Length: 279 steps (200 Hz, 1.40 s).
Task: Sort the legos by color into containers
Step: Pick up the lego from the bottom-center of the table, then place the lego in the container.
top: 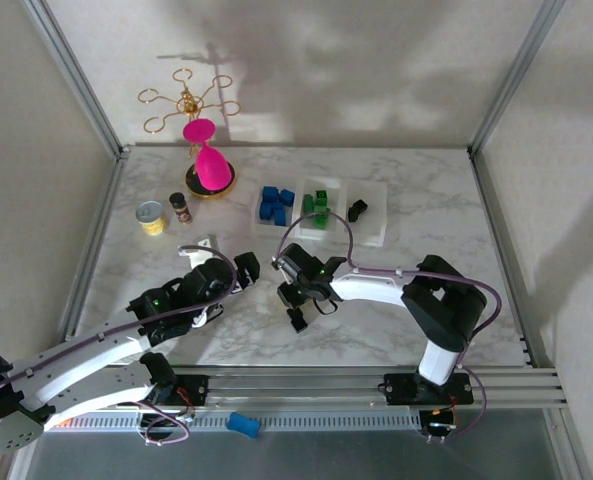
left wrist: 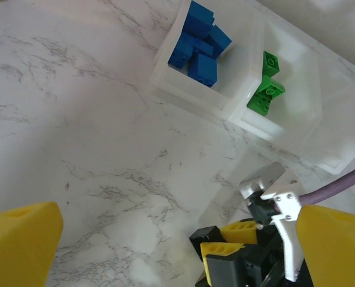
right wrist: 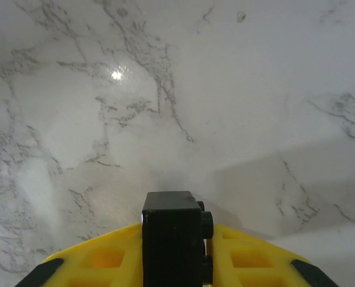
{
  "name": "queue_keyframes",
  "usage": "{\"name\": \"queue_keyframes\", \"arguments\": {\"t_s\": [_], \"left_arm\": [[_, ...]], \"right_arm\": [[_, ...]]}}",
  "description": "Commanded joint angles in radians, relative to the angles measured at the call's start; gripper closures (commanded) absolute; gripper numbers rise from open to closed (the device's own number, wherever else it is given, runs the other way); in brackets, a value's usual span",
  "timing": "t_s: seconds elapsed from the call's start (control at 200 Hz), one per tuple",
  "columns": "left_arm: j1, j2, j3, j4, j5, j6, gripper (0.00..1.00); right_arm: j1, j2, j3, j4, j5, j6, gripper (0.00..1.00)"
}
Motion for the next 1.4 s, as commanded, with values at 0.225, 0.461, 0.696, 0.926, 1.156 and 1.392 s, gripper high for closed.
{"name": "queue_keyframes", "arguments": {"t_s": [0.225, 0.461, 0.696, 0.926, 1.156, 1.392], "left_arm": [[0.004, 0.071, 0.083, 0.060, 0.048, 0.052, 0.00], [-0.004, 0.204, 0.155, 0.156, 0.110, 0.098, 0.00], [-0.009, 0.327, 0.217, 0.216, 0.146, 0.130, 0.00], [-0.009, 0.394, 0.251, 0.256, 0.165, 0.141, 0.01], [-0.009, 0.408, 0.256, 0.263, 0.164, 0.145, 0.00], [-0.008, 0.376, 0.243, 0.247, 0.142, 0.143, 0.00]], "right_arm": [[-0.206, -0.231, 0.039, -0.090, -0.036, 0.079, 0.75], [-0.452, -0.266, 0.080, -0.144, 0.056, 0.076, 0.75], [-0.600, -0.107, 0.171, -0.089, 0.139, 0.068, 0.75], [-0.631, 0.074, 0.287, -0.038, 0.172, 0.051, 0.72], [-0.633, 0.125, 0.342, -0.033, 0.172, 0.043, 0.56], [-0.593, 0.001, 0.292, -0.058, 0.136, 0.047, 0.51]]}}
